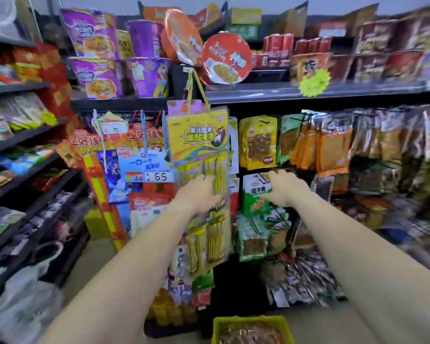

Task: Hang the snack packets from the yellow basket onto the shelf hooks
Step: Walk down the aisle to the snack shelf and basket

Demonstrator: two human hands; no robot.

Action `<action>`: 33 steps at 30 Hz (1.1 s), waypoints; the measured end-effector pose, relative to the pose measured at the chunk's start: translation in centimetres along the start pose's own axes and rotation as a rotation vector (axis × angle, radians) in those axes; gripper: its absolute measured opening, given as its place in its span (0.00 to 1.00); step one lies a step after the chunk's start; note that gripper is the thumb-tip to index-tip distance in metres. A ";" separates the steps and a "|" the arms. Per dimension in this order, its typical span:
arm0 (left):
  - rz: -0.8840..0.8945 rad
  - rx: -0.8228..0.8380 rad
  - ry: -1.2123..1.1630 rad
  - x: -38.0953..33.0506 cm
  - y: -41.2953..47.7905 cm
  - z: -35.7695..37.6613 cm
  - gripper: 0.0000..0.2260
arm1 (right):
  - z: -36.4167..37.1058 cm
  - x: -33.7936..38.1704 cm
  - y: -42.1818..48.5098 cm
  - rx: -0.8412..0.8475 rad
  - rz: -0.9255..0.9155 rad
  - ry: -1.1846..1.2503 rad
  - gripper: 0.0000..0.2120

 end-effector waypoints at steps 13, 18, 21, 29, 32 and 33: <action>-0.115 0.115 -0.044 -11.0 16.6 14.0 0.32 | 10.1 -15.6 14.0 0.040 -0.133 0.072 0.37; -0.175 0.199 -0.058 -9.7 21.8 27.5 0.30 | 23.4 -18.1 21.1 0.118 -0.154 0.094 0.37; -0.174 0.203 -0.029 -6.8 24.2 37.1 0.30 | 33.3 -18.1 25.0 0.173 -0.151 0.062 0.39; -0.158 0.299 -0.051 0.0 22.6 57.1 0.30 | 55.6 -17.1 27.2 0.243 -0.186 -0.030 0.37; -0.169 0.300 -0.063 1.5 19.6 60.5 0.31 | 59.4 -16.5 25.5 0.243 -0.190 0.013 0.37; -0.177 0.288 -0.063 1.8 18.3 61.4 0.31 | 60.3 -16.1 24.5 0.244 -0.192 0.024 0.37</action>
Point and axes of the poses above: each hand's wrist, its own y-axis towards the middle knuckle, its own z-axis out of the palm, x = y × z, the point moved 5 cm from there along y, towards the middle knuckle, and after that the axes turned 6 degrees about x, right-handed, at the moved point
